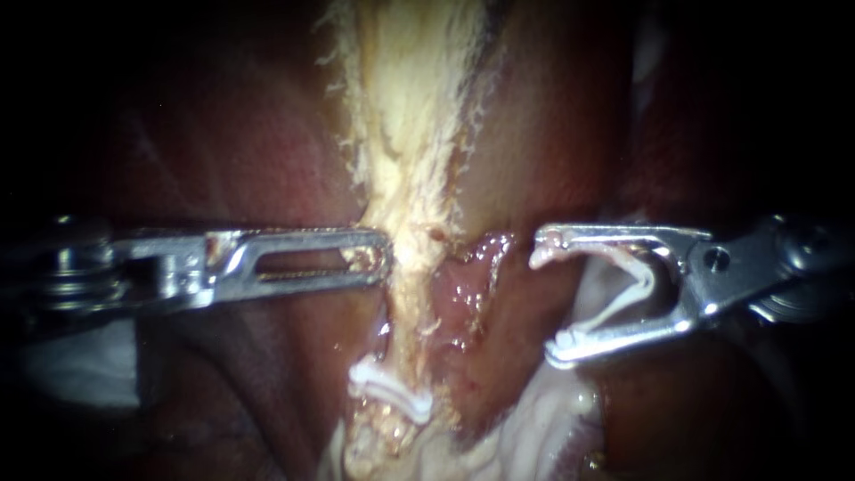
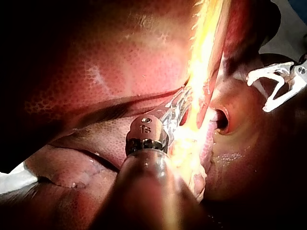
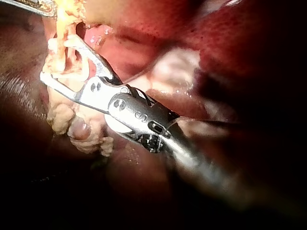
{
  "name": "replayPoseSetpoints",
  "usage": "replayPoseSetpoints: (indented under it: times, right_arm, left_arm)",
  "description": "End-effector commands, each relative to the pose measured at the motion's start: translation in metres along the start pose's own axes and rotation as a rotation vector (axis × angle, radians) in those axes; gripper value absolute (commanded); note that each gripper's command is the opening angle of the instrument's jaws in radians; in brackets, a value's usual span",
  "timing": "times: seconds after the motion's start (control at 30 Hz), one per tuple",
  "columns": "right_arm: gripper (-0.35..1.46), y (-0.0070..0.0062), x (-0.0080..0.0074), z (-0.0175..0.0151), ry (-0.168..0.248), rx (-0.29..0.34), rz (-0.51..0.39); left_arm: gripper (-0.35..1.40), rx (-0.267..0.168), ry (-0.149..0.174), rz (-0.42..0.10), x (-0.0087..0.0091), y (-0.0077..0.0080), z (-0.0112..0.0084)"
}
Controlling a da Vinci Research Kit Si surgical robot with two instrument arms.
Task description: Clipping third clip left tube
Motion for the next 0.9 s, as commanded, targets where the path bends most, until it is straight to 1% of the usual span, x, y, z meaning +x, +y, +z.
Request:
replayPoseSetpoints:
  times: [0.03, 0.2, 0.3, 0.43, 0.57, 0.67, 0.77, 0.9]
  right_arm:
    - [0.6, 0.0, 0.0, 0.0, 0.0, 0.0, 0.0]
    - [0.6, 0.0, 0.0, 0.0, -0.001, 0.0, 0.0]
    - [0.6, 0.0, 0.0, 0.0001, -0.001, -0.001, -0.001]
    - [0.6, -0.0002, -0.0002, 0.0004, -0.001, -0.001, -0.003]
    - [0.6, -0.0005, -0.0007, 0.0011, 0.0, 0.002, -0.007]
    - [0.6, -0.0008, -0.0012, 0.002, 0.001, 0.003, -0.012]
    - [0.6, -0.0011, -0.0019, 0.0035, -0.031, 0.013, 0.011]
    - [0.6, -0.0011, -0.0034, 0.0059, -0.036, 0.028, 0.037]
  left_arm:
    - [-0.35, 0.0, 0.0, 0.0, 0.0, 0.0, 0.0]
    - [-0.35, 0.0, 0.0, 0.0, 0.0, 0.0, -0.0001]
    - [-0.35, 0.001, 0.002, 0.0, 0.0001, -0.0001, -0.0005]
    - [-0.35, 0.007, 0.01, -0.001, 0.0002, -0.0005, -0.0025]
    - [-0.35, 0.002, 0.007, -0.001, 0.0003, -0.0005, -0.0047]
    - [-0.35, -0.003, 0.003, -0.001, 0.0003, -0.0004, -0.0057]
    - [-0.35, -0.007, -0.001, -0.001, 0.0002, -0.0003, -0.0064]
    - [-0.35, -0.013, -0.006, -0.002, -0.0001, -0.0002, -0.0071]
